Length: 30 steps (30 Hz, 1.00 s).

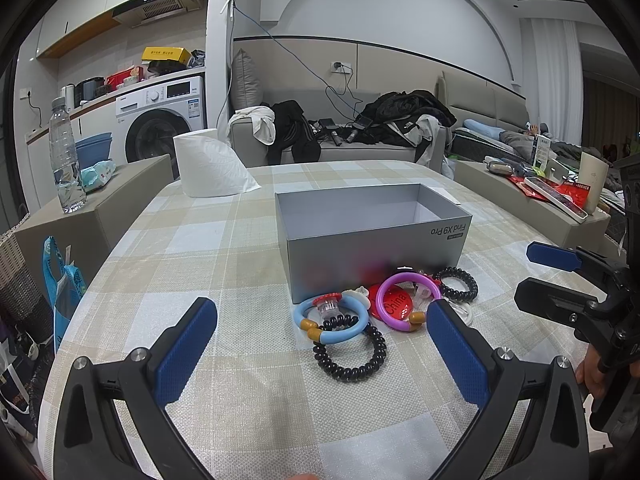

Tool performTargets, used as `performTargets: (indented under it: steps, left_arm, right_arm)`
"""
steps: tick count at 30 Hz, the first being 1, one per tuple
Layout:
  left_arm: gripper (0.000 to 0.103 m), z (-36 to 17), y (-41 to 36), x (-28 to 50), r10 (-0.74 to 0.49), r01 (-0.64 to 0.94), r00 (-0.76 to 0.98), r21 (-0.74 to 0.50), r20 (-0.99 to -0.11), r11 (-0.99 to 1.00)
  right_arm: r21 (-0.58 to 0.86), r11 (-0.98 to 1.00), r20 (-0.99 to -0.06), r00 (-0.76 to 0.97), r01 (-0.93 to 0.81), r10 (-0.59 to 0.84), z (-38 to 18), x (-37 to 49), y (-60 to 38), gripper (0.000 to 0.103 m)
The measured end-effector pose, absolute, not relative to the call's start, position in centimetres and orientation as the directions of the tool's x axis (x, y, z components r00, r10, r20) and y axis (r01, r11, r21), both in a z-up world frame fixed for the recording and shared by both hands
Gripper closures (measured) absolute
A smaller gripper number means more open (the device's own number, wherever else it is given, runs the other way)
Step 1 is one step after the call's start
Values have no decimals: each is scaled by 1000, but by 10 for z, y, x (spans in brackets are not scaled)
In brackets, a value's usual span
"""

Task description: Organize jewelry

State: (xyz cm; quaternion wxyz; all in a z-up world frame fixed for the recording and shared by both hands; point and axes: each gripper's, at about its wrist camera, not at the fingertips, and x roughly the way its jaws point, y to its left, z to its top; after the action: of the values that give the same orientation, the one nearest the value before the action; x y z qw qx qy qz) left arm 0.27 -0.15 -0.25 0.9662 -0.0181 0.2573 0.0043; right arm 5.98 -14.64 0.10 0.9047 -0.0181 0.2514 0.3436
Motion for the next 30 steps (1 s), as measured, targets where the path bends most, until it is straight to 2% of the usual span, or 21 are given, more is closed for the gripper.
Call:
performTargets:
  steps: [30]
  left_arm:
    - [1,-2,-1,3,1,-19,868,-32,-497,999]
  right_arm:
    - [155,766,-479,631,-624,611,0,64,-148,0]
